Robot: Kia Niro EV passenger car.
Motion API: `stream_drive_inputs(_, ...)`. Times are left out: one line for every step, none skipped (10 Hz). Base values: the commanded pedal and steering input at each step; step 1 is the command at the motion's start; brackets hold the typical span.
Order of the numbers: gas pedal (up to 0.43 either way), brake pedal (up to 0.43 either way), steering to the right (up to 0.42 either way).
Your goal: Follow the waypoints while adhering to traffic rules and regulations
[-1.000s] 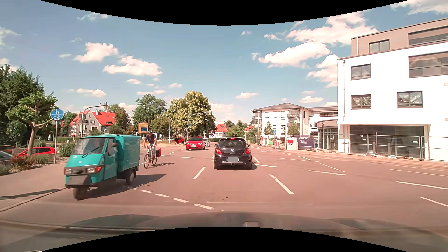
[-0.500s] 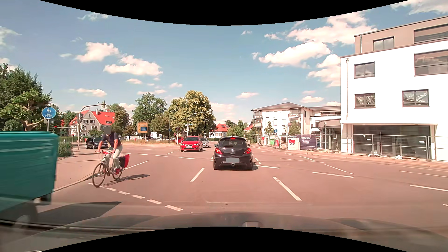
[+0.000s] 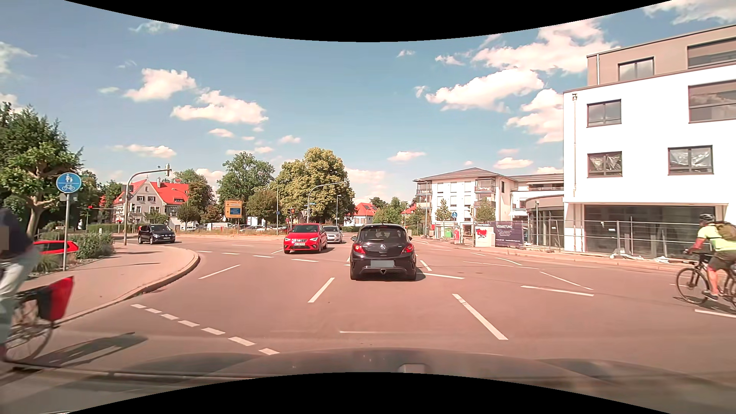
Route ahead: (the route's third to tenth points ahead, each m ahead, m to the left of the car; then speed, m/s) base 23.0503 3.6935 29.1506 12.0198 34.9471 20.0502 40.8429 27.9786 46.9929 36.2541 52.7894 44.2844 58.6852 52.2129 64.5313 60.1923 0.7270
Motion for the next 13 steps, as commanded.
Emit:
stream_drive_inputs(0.000,0.171,-0.012)
stream_drive_inputs(0.000,0.171,-0.012)
stream_drive_inputs(0.000,0.171,-0.012)
stream_drive_inputs(0.000,0.171,-0.013)
stream_drive_inputs(0.000,0.171,-0.013)
stream_drive_inputs(0.000,0.171,-0.013)
stream_drive_inputs(0.000,0.171,-0.013)
stream_drive_inputs(0.000,0.177,-0.013)
stream_drive_inputs(0.000,0.171,-0.013)
stream_drive_inputs(0.000,0.171,-0.013)
stream_drive_inputs(0.000,0.171,-0.013)
stream_drive_inputs(0.000,0.171,-0.013)
stream_drive_inputs(0.000,0.171,-0.013)
